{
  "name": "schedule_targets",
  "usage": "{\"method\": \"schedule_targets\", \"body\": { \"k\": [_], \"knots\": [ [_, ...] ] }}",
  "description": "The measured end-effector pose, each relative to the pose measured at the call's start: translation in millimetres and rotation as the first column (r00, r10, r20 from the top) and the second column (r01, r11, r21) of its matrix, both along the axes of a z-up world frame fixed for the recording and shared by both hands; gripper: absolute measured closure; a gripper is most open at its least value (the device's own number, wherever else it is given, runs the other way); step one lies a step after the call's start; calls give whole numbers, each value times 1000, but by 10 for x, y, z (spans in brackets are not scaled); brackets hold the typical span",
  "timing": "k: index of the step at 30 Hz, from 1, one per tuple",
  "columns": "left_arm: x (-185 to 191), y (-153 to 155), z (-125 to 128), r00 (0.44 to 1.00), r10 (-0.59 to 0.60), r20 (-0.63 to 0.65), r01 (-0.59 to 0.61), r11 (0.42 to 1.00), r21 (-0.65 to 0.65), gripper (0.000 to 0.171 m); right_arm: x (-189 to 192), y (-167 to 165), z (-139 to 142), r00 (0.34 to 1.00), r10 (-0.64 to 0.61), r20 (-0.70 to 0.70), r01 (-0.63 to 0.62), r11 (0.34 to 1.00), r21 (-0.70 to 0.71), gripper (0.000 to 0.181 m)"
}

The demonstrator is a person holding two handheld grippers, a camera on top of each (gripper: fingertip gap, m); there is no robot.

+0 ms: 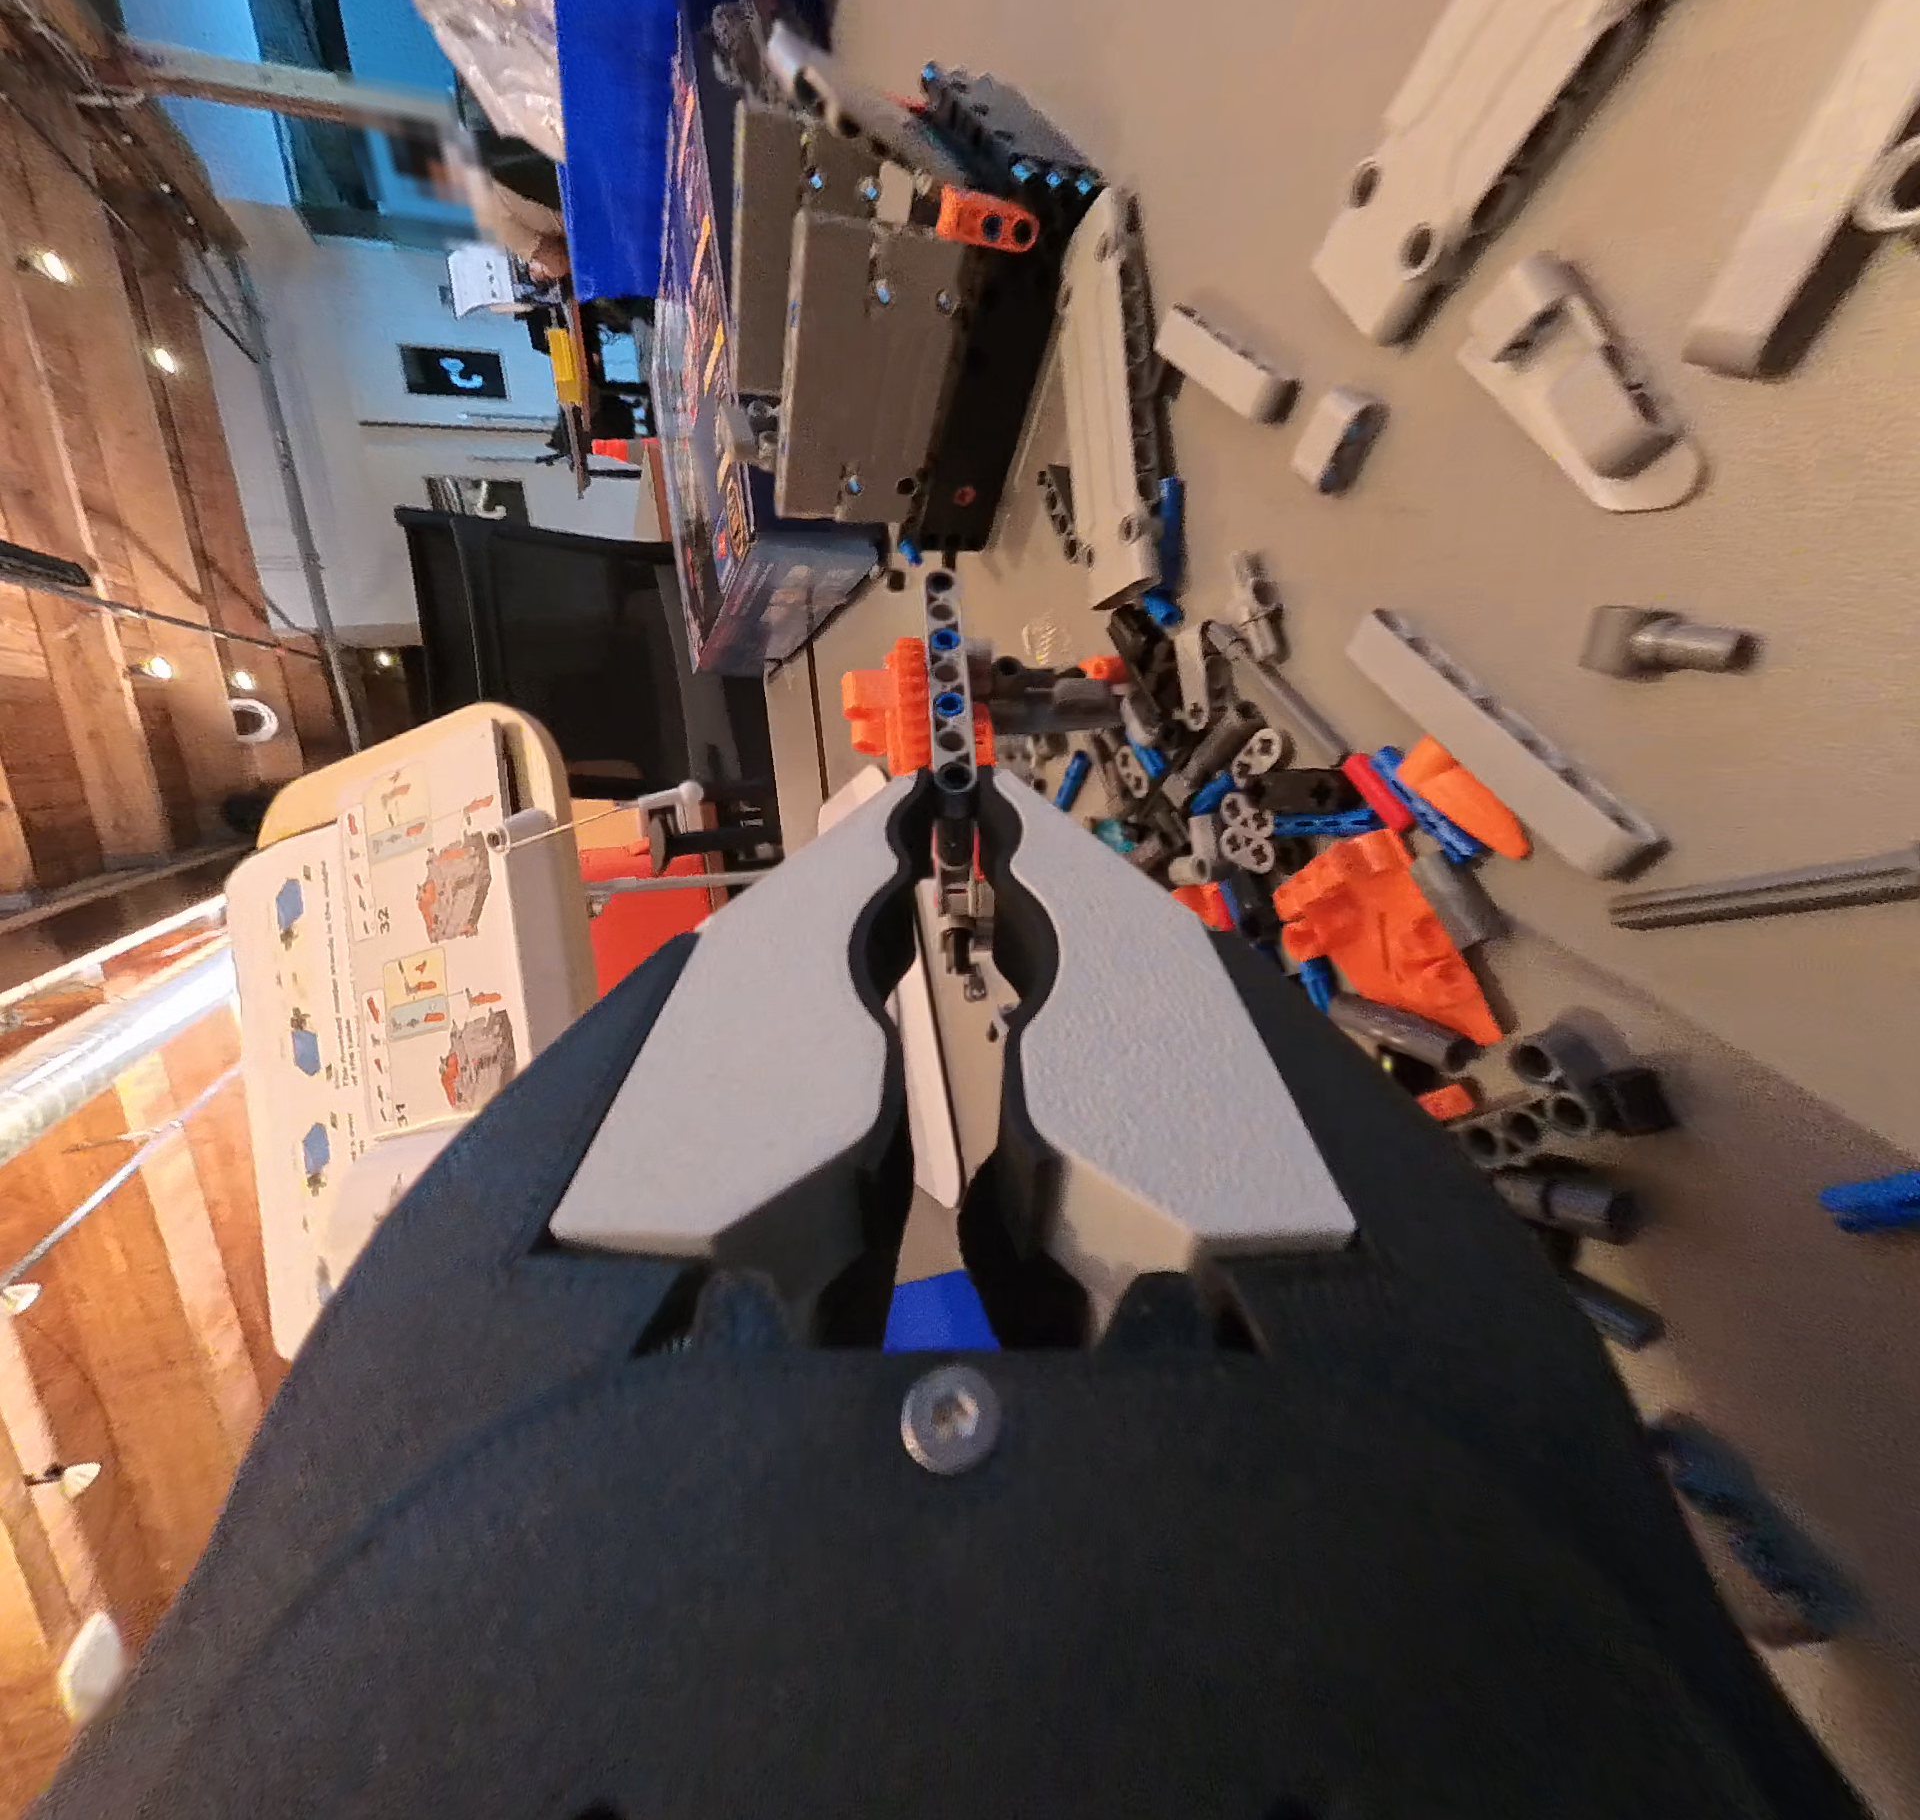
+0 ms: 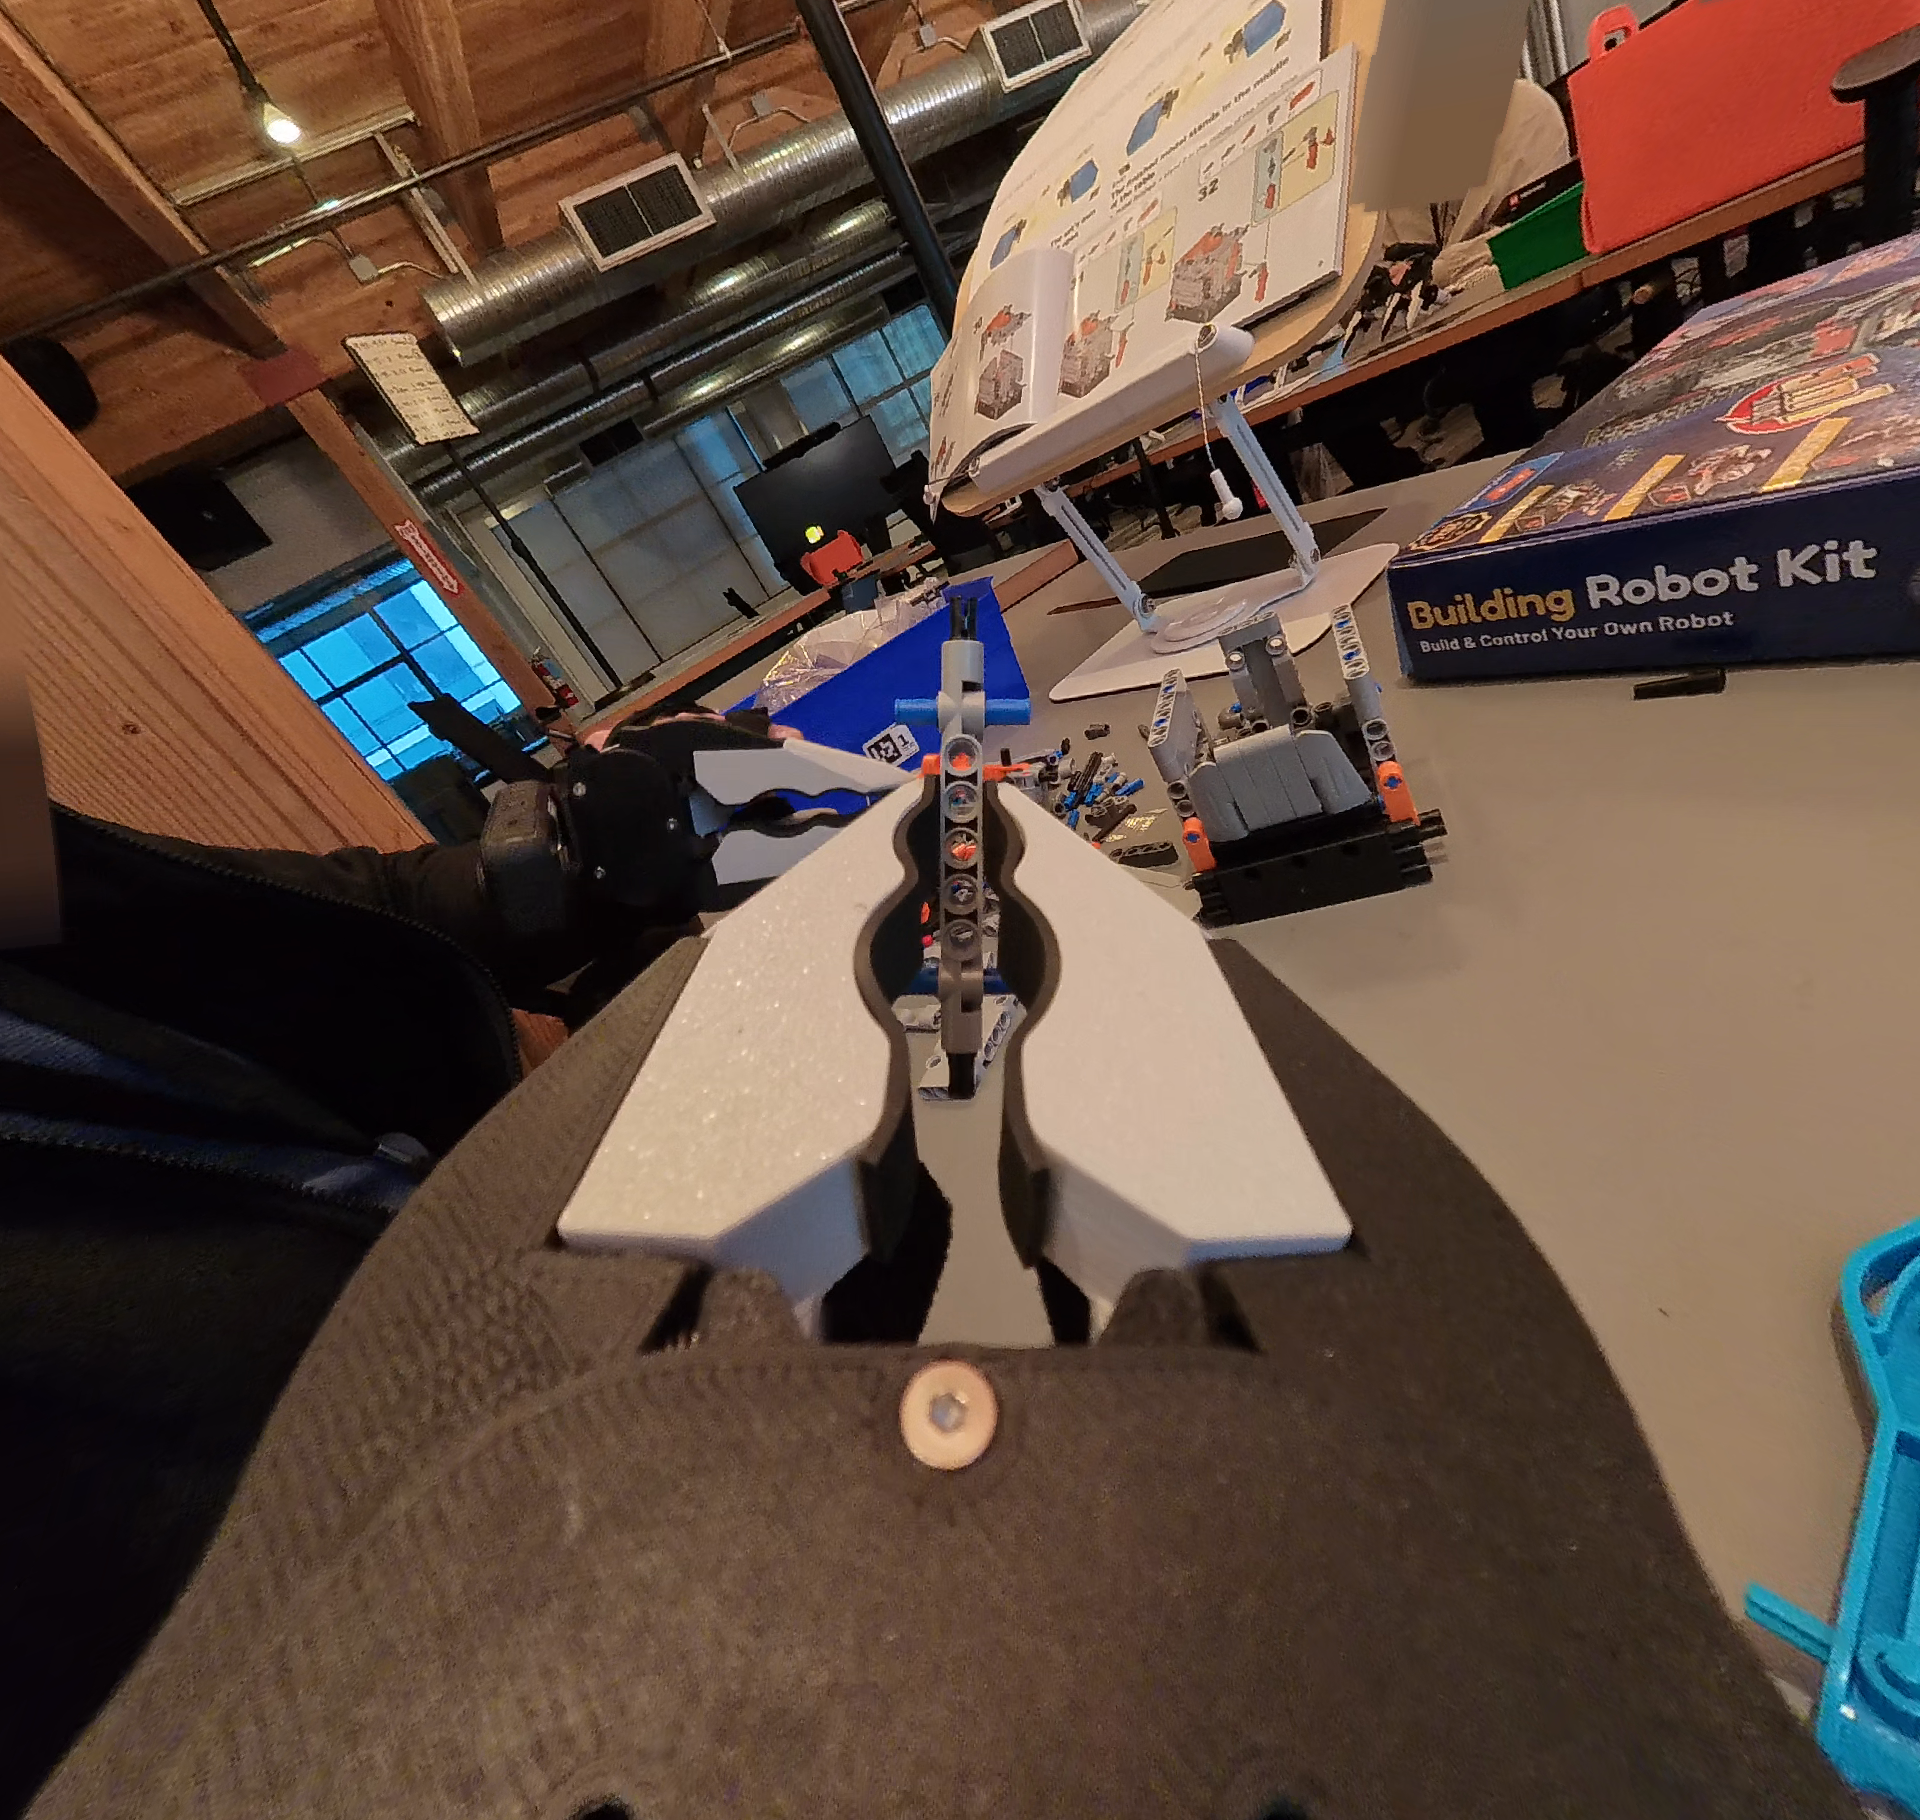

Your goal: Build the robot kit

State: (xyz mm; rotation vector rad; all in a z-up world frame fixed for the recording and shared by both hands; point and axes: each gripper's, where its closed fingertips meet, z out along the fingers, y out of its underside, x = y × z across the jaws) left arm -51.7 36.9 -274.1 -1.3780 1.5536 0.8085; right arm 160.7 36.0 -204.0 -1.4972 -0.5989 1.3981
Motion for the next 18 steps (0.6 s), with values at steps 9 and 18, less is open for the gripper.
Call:
{"method": "schedule_targets", "body": {
  "k": [9,18],
  "knots": [
    [126,-201,-213,997,-68,-33,65,996,-65,163,3,-12,8,1000,6,-5,-6,1000,4,177],
    [86,-331,-269,994,-93,63,101,986,-132,145,5,-19,13,1000,11,-8,-11,1000,5,177]
  ]
}}
